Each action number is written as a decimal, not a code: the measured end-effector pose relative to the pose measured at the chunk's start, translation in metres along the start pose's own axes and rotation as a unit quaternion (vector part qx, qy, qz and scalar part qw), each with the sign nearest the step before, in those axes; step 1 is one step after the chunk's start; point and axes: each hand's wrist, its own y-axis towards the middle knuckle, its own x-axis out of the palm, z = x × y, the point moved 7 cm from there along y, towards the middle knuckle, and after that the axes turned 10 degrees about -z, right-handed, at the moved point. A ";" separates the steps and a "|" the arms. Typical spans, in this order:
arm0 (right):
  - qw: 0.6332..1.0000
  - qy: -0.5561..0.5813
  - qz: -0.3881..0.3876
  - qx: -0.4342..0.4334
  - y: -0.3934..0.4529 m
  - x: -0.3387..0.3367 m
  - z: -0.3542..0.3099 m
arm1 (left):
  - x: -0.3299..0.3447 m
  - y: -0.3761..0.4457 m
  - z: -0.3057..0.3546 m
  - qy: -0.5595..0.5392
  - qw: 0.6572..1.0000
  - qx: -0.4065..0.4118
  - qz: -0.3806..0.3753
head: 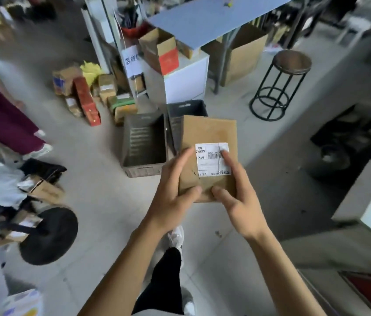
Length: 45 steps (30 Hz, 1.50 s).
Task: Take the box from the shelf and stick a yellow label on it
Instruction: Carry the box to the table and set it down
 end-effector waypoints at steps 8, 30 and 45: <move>0.992 -0.010 0.121 0.031 0.113 -0.089 -0.001 | 0.001 0.185 0.026 0.040 0.990 0.050 -0.128; 0.975 0.007 0.222 -0.023 0.332 -0.408 0.041 | 0.153 0.560 0.108 0.020 0.977 0.104 -0.187; 0.988 -0.016 0.151 0.007 0.583 -0.589 0.085 | 0.187 0.852 0.104 0.000 0.990 0.073 -0.118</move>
